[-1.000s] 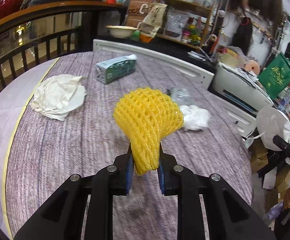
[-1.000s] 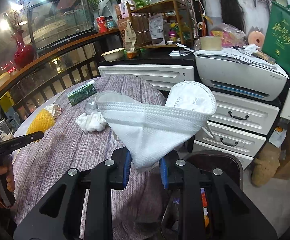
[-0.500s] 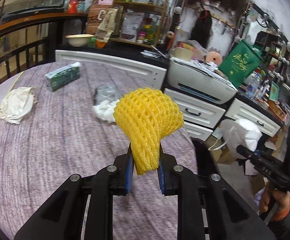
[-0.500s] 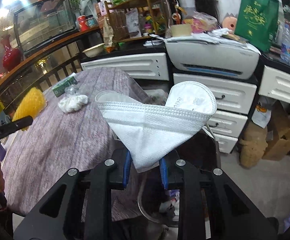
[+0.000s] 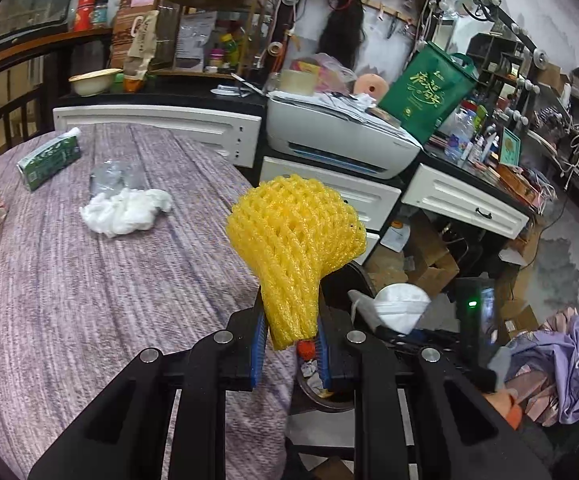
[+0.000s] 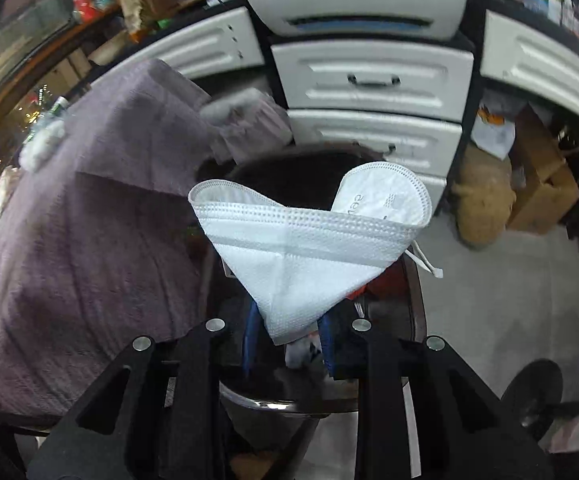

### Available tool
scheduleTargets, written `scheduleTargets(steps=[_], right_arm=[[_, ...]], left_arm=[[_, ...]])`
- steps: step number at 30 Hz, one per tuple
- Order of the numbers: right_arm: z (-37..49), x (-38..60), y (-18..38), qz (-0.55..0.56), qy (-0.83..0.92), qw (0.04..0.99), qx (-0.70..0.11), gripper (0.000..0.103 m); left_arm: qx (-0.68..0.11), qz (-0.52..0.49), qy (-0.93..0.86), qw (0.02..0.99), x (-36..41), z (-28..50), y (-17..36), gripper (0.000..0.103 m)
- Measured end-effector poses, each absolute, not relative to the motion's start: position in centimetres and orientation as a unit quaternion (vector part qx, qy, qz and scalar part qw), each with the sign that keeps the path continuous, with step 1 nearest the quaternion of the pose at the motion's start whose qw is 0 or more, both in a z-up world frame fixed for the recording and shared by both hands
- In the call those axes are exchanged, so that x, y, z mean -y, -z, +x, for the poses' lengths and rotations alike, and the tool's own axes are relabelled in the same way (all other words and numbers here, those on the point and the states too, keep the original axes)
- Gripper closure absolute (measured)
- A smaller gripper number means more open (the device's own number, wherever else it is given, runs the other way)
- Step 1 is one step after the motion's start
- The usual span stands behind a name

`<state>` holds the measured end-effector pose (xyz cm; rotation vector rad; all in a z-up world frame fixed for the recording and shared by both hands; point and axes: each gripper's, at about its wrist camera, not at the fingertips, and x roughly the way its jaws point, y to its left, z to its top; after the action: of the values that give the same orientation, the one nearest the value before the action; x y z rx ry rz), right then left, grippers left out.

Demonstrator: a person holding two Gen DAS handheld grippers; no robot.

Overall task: Collect trash
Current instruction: 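Carry the mask and foam net over the bin and open both grippers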

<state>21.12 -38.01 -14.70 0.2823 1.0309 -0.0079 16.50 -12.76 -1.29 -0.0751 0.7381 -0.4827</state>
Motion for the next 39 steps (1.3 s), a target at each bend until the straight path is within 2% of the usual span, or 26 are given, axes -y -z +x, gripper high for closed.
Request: scheduleTargets(steps=[3,4,5,9,12,26,39], right_arm=[[21.3,38.6,16.7,0.148,0.019,0.850,-0.505,0.052],[21.3,38.8,17.3,0.152,0.024,0.846,-0.511,0.040],[21.2,38.9,17.7,0.156,0.030,0.843,-0.514,0.034],[20.6,39.3,18.6,0.166,0.032,0.835,-0.524,0.030],[20.1,39.6,18.7,0.173,0.036,0.832,-0.526,0.022],[17.2,42.9,15.7,0.194,0.078,0.850,-0.483,0.020],[15.1,47.5,13.7,0.216,0.134,0.857,-0.448,0.020]], left_arm=[[-0.361,-0.032,0.242,0.900,13.7,16.5,1.6,0.083],[-0.362,-0.030,0.245,0.899,14.0,16.5,1.7,0.083],[-0.364,-0.028,0.248,0.897,14.3,16.5,1.8,0.082],[-0.372,-0.023,0.257,0.892,15.3,16.5,2.3,0.083],[-0.379,-0.020,0.266,0.886,16.2,16.4,2.7,0.083],[-0.402,0.014,0.308,0.862,20.5,16.4,4.4,0.083],[-0.446,0.073,0.350,0.821,26.1,16.7,8.0,0.083]])
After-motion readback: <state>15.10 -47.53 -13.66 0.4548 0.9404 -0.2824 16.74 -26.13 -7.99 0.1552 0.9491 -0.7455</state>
